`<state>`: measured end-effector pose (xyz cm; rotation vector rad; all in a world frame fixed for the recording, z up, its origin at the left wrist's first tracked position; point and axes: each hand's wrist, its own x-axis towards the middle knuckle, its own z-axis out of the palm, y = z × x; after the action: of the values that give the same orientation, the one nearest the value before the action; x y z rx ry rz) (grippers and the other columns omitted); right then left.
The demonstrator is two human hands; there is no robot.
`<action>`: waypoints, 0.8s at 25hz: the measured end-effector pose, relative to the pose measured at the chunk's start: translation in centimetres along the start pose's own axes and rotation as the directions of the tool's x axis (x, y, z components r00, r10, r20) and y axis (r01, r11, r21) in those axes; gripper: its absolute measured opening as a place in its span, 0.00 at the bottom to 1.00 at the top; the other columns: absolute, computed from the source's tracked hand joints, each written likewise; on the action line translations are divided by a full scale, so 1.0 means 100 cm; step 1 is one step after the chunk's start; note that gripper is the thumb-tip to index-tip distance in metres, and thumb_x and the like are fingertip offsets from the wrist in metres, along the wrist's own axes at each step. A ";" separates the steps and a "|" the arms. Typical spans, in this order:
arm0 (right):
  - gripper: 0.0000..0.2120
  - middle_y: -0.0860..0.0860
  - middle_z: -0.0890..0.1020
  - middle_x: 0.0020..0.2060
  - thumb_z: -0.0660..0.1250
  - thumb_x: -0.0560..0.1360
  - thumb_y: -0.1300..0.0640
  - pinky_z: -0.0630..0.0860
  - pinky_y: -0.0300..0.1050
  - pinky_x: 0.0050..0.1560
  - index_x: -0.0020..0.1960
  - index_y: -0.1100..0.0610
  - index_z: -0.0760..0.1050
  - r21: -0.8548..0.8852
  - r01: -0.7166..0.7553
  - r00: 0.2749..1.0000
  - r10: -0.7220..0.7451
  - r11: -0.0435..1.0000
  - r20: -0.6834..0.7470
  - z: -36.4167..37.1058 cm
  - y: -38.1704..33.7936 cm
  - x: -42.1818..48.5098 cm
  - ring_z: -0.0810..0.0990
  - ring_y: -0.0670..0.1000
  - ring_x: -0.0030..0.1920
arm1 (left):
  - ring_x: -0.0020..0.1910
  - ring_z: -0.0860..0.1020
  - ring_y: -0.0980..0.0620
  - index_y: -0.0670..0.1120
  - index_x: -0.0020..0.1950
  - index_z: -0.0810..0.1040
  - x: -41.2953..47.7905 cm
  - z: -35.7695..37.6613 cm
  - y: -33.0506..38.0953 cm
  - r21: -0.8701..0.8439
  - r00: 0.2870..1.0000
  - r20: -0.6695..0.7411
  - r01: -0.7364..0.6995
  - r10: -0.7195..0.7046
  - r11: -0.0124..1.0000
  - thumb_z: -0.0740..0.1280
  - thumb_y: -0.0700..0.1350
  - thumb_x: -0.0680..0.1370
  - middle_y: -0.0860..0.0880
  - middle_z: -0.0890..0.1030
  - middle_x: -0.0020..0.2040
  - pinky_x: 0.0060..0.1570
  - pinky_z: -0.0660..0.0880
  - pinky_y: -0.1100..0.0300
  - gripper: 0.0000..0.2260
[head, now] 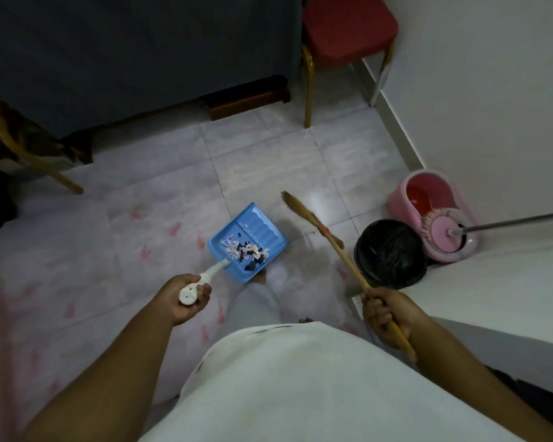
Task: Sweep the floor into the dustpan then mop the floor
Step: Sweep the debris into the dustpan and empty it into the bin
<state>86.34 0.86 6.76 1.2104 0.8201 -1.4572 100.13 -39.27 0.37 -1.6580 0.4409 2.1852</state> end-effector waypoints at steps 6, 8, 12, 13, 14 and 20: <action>0.16 0.48 0.65 0.19 0.54 0.82 0.54 0.57 0.30 0.12 0.38 0.57 0.67 0.277 0.021 0.998 -0.002 0.961 -0.068 0.034 0.006 0.020 0.62 0.44 0.15 | 0.20 0.71 0.53 0.38 0.63 0.64 0.035 0.059 0.091 0.328 0.992 -0.108 0.094 -0.061 0.940 0.55 0.41 0.80 0.43 0.71 0.32 0.20 0.71 0.67 0.13; 0.14 0.47 0.65 0.20 0.54 0.82 0.54 0.58 0.30 0.13 0.40 0.56 0.67 0.354 0.018 0.997 0.008 0.935 -0.072 0.032 0.003 0.029 0.62 0.43 0.15 | 0.20 0.70 0.53 0.38 0.62 0.65 0.052 0.080 0.103 0.397 0.986 -0.126 0.149 -0.107 0.906 0.55 0.41 0.80 0.43 0.72 0.30 0.20 0.71 0.67 0.12; 0.13 0.47 0.66 0.19 0.53 0.82 0.54 0.59 0.31 0.12 0.40 0.55 0.67 0.431 -0.006 0.997 0.040 0.902 -0.068 0.026 -0.006 0.049 0.64 0.44 0.15 | 0.20 0.71 0.53 0.38 0.58 0.66 0.081 0.116 0.115 0.418 0.978 -0.168 0.187 -0.126 0.889 0.55 0.41 0.80 0.43 0.70 0.33 0.21 0.72 0.67 0.10; 0.14 0.47 0.66 0.19 0.53 0.82 0.54 0.59 0.31 0.12 0.39 0.55 0.67 0.427 -0.007 0.996 0.044 0.904 -0.077 0.025 -0.009 0.057 0.64 0.44 0.15 | 0.21 0.71 0.53 0.38 0.58 0.67 0.091 0.122 0.116 0.422 0.976 -0.171 0.196 -0.134 0.885 0.55 0.41 0.80 0.43 0.70 0.33 0.21 0.72 0.67 0.09; 0.14 0.47 0.66 0.19 0.53 0.82 0.54 0.60 0.31 0.12 0.38 0.55 0.66 0.419 -0.001 0.994 0.046 0.908 -0.097 0.027 -0.012 0.064 0.64 0.44 0.15 | 0.21 0.72 0.53 0.37 0.57 0.67 0.098 0.127 0.115 0.431 0.974 -0.178 0.204 -0.139 0.879 0.55 0.41 0.80 0.43 0.70 0.33 0.22 0.72 0.67 0.09; 0.13 0.47 0.65 0.21 0.53 0.82 0.57 0.58 0.32 0.13 0.39 0.56 0.67 0.292 -0.077 0.981 0.125 0.953 -0.151 0.046 -0.017 0.087 0.61 0.44 0.16 | 0.20 0.73 0.52 0.37 0.60 0.65 0.124 0.143 0.108 0.439 0.957 -0.245 0.252 -0.154 0.862 0.56 0.41 0.80 0.44 0.71 0.32 0.19 0.72 0.66 0.11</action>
<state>83.83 -5.43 -0.57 1.5881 0.6625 -1.4364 79.87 -41.19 -7.56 -1.5695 0.7449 1.5991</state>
